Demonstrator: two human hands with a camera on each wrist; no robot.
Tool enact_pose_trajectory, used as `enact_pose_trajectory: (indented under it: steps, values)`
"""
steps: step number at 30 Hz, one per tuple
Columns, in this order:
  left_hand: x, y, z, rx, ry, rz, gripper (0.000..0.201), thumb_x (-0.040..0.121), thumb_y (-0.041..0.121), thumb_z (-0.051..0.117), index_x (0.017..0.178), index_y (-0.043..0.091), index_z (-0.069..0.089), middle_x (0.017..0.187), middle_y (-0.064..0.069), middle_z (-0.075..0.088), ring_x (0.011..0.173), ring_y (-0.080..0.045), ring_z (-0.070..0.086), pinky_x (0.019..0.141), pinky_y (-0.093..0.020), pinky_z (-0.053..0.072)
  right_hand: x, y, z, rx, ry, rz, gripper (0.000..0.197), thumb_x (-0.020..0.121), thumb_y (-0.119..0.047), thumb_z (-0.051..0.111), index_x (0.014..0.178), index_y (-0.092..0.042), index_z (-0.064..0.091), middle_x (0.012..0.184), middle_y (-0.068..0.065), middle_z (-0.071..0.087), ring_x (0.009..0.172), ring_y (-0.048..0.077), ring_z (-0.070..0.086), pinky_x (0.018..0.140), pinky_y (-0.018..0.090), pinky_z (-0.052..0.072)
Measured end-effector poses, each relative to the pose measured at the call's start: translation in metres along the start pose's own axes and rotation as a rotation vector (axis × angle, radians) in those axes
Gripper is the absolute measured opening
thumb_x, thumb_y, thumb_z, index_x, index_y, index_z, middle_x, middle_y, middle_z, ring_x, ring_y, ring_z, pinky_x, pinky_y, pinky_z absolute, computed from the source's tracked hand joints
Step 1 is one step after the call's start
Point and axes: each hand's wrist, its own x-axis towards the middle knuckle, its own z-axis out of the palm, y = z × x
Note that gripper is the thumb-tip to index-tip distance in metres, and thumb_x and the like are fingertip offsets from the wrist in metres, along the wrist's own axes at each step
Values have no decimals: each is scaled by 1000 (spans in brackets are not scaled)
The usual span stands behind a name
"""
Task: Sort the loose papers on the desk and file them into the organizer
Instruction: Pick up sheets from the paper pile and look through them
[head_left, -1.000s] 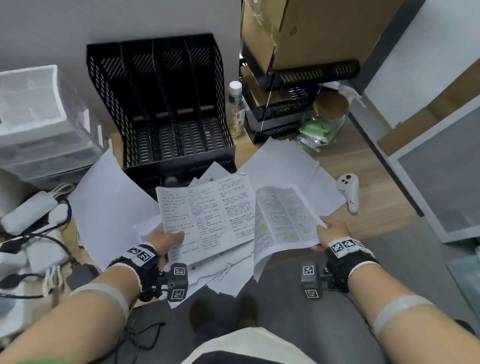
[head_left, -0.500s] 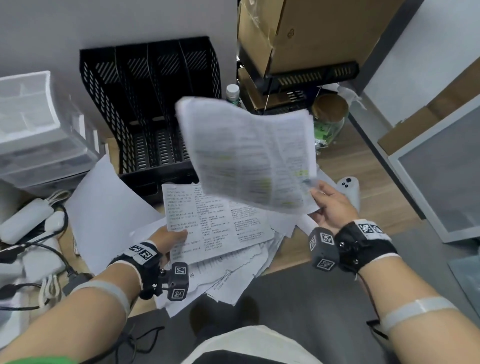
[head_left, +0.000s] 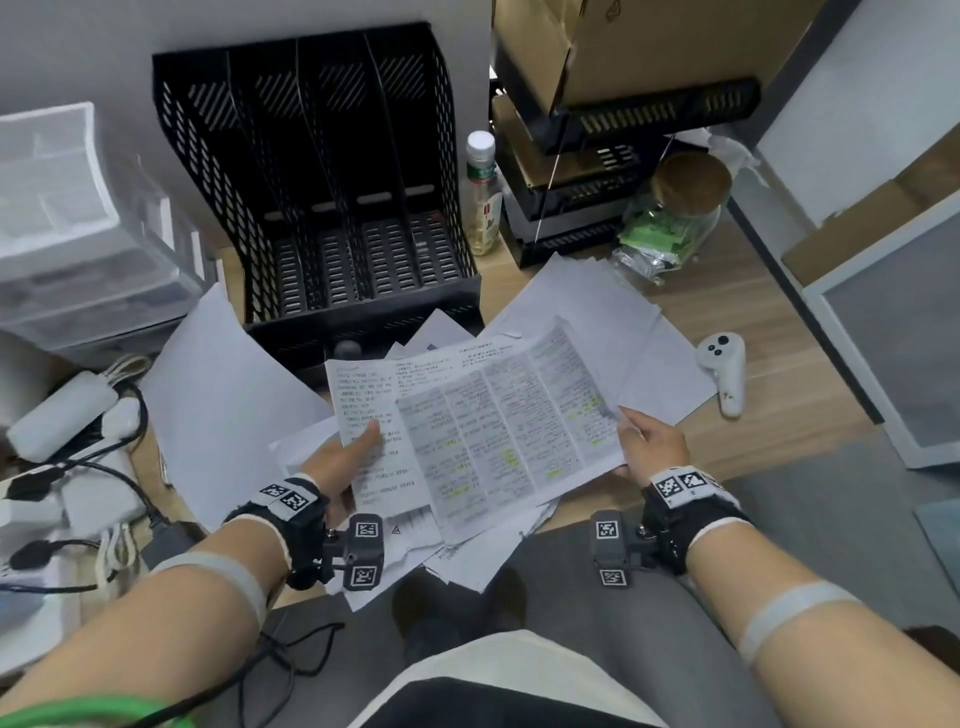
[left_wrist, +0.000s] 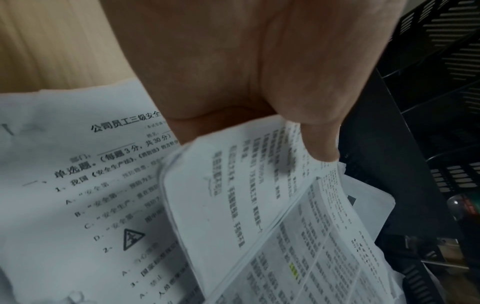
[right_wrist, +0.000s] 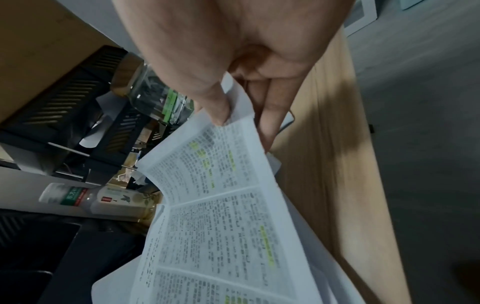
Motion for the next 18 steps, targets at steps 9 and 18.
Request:
enact_pose_trajectory:
  steps: [9,18]
  values:
    - [13,-9,-4,92,-22,6,33,93,5,64,125,14,63,116,-17,74,105,-41,71,92,-66,52,6,4,9,78,-63,114,33,95,-10,56,125,-18,65,114,7,73,95,25,72,81,45,60]
    - [7,23,-9,156,59,84,19,99,10,56,117,11,63,121,-16,70,111,-39,67,103,-58,48,2,-94,12,-572,68,-448,37,88,-3,49,101,-26,75,110,0,74,104,25,66,90,24,47]
